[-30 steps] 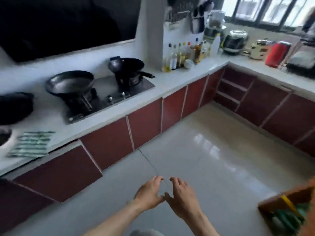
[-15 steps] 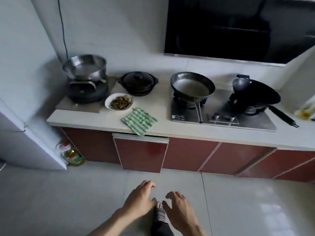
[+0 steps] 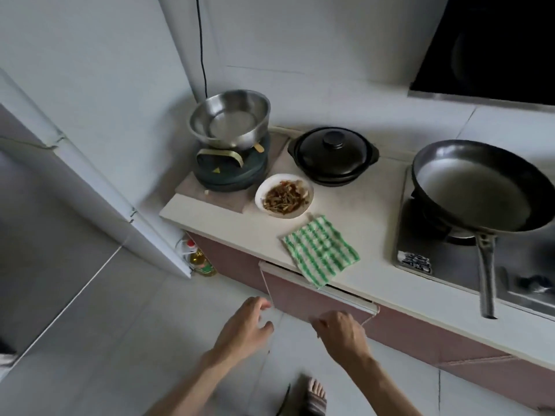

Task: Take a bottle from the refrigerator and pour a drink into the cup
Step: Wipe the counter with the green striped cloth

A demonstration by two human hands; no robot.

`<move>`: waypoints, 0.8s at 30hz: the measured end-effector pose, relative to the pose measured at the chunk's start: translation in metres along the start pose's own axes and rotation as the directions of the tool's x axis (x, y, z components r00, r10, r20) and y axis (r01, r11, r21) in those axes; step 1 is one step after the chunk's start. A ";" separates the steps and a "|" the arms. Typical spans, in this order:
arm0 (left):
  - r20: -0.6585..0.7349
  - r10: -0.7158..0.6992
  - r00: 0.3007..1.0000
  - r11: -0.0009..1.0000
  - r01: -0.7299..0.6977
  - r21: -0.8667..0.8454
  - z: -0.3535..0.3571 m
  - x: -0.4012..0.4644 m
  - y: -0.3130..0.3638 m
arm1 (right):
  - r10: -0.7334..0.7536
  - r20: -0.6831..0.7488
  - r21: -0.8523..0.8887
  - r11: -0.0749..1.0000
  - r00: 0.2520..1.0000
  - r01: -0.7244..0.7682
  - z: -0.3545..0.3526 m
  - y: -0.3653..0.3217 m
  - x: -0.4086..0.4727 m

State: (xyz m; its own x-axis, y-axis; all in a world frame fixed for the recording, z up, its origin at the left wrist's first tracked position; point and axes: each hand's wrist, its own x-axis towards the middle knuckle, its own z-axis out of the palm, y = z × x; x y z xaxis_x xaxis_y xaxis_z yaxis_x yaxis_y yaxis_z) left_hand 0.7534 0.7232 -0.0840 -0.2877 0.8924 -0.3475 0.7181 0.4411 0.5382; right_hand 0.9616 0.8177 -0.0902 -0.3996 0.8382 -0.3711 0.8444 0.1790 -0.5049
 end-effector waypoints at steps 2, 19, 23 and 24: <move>-0.044 -0.026 0.999 0.999 0.025 -0.021 -0.013 0.016 -0.003 | -0.019 0.012 -0.012 1.000 1.000 0.020 -0.009 -0.012 0.026; -0.009 0.248 0.969 0.968 -0.248 0.036 -0.120 0.217 -0.050 | 0.153 -0.212 -0.122 0.976 0.965 -0.182 -0.004 -0.068 0.192; 0.055 0.410 0.910 0.909 -0.413 0.058 -0.136 0.259 -0.050 | 0.307 -0.228 -0.090 0.938 0.924 -0.334 0.010 -0.077 0.194; 0.079 0.444 0.892 0.892 -0.449 0.053 -0.135 0.267 -0.048 | 0.326 -0.218 -0.089 0.932 0.920 -0.351 0.012 -0.077 0.192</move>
State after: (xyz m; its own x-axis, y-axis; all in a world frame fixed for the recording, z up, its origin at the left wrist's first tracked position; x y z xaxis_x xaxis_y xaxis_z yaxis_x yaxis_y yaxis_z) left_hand 0.5569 0.9531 -0.0986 0.1123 0.9849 -0.1320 0.8031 -0.0117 0.5958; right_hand 0.8151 0.9586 -0.1320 -0.0147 0.9418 -0.3358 0.9593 -0.0815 -0.2705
